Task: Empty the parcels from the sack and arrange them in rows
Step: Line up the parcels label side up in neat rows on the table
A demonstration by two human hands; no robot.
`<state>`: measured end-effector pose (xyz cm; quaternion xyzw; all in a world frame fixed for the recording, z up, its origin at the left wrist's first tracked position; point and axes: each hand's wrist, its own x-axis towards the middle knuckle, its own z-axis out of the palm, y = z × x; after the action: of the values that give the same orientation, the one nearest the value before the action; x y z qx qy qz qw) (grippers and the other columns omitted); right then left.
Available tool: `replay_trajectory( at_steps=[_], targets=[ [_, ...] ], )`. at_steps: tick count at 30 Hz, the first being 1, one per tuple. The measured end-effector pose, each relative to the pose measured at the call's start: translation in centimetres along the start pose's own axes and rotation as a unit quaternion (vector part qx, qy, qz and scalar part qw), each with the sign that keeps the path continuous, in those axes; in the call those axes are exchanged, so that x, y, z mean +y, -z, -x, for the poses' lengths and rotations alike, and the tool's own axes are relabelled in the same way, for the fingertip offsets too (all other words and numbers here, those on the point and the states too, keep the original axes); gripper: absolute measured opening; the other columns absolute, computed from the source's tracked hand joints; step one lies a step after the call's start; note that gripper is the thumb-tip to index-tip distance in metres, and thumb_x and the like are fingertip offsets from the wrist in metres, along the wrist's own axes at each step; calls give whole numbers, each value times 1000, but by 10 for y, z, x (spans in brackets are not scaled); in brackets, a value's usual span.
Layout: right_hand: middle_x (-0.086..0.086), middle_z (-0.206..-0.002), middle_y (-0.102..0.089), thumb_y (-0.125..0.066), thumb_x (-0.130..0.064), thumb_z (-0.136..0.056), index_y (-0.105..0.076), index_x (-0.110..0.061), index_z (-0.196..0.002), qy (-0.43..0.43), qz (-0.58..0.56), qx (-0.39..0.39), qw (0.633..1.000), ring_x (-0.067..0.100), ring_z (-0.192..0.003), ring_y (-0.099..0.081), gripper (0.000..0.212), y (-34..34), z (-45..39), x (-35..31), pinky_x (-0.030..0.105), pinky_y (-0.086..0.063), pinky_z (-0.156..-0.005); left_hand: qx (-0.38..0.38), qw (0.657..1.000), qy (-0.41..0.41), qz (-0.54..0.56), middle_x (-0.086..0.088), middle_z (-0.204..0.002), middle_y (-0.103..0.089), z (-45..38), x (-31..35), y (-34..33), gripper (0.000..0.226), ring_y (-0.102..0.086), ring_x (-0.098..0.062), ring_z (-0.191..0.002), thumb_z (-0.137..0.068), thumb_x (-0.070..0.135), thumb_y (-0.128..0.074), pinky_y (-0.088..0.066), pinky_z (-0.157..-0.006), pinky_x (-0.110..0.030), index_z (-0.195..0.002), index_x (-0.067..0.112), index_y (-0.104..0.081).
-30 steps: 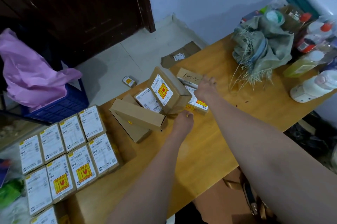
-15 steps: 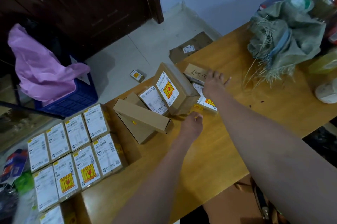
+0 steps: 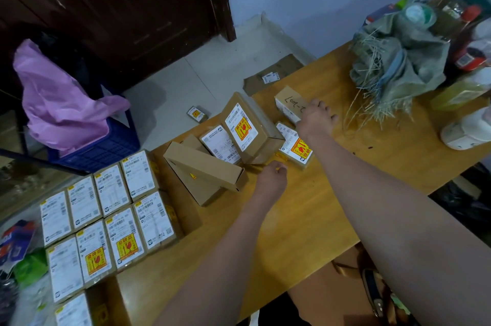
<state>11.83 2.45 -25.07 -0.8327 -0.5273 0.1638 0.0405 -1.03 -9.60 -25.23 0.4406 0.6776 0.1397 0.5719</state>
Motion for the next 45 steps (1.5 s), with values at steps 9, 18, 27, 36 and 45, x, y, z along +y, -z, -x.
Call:
replay_trajectory(
  at_steps=[9,18,27,36,45],
  targets=[
    [4,-127,-52,-67,-40,-72,-47,-11,-125,-4,-239,39,970,30,-121,-46,64,54,49,-37,44,-32,-98,79,992,-59,83,-8,-97,-65,41,33,32,27,-63,-27,-89,-98,28,-39,-56,-88,-50,-107,20,-63],
    [6,-101,-69,-64,-24,-76,-56,-9,-112,-39,-563,-139,813,19,-83,-67,40,71,131,-87,29,-53,-65,254,940,-132,184,6,-92,-58,86,35,114,18,-64,-17,-83,-98,16,-45,-49,-62,-25,-109,25,-56],
    [12,-97,-74,-55,-18,-76,-69,-16,-104,5,-576,-306,758,26,-83,-67,32,27,240,-126,39,-53,-75,230,934,-113,247,0,-124,-63,128,-48,191,49,-67,-19,-104,-93,44,-58,-59,-86,-41,-140,36,-44],
    [5,-98,-75,-61,-21,-87,-69,-13,-115,23,-478,-420,771,25,-91,-68,30,-55,321,-175,41,-50,-83,249,926,-62,277,-7,-117,-65,179,-168,244,46,-66,-19,-102,-91,41,-64,-60,-75,-34,-133,41,-45],
    [-4,-108,-74,-73,-27,-88,-70,-18,-108,81,-431,-422,793,14,-99,-71,23,-103,372,-201,36,-56,-90,247,911,6,331,-7,-116,-66,207,-250,272,52,-67,-18,-98,-88,44,-68,-56,-70,-26,-135,34,-47]
  ],
)
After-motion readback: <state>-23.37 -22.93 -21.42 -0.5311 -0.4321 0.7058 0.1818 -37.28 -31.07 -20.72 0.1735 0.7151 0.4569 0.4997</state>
